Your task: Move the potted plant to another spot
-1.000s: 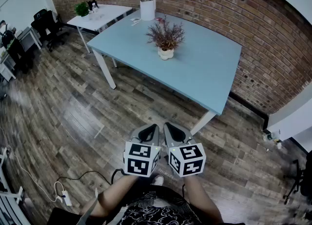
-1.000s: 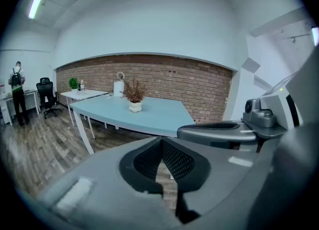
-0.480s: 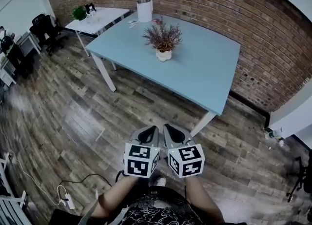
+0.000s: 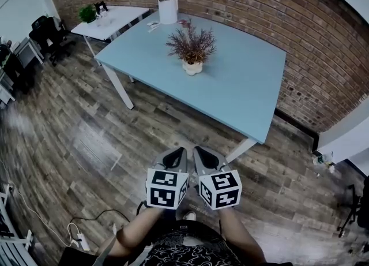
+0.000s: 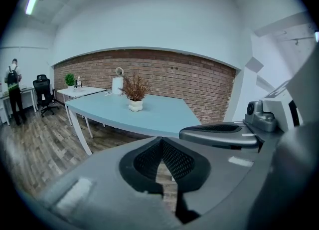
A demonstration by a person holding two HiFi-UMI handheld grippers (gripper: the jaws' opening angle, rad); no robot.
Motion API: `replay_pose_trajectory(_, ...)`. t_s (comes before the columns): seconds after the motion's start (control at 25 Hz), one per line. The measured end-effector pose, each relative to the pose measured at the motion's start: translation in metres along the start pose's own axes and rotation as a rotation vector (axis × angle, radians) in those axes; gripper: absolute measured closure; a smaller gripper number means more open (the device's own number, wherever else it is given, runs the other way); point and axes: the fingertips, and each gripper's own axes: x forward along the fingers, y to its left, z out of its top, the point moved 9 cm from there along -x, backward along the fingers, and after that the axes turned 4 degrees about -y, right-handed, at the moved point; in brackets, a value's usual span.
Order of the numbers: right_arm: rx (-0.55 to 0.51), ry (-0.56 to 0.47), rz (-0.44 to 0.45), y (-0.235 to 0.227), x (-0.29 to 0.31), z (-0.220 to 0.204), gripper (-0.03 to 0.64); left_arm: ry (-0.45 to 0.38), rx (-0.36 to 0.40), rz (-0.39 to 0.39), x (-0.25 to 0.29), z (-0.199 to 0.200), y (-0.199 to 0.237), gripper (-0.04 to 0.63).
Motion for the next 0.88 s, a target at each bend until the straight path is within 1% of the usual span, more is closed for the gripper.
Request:
replay_pose_trajectory(0.32,-0.002,0.025,-0.027,-0.015,0.054,0.015,0.612,0.014,-0.014,-0.021,0.042,0.018,0.041,0.598)
replay_pose_trajectory(0.88,0.006,0.04,-0.124,-0.036,0.151,0.061,0.611,0.042,0.002,-0.115,0.12,0.073,0.119,0.598)
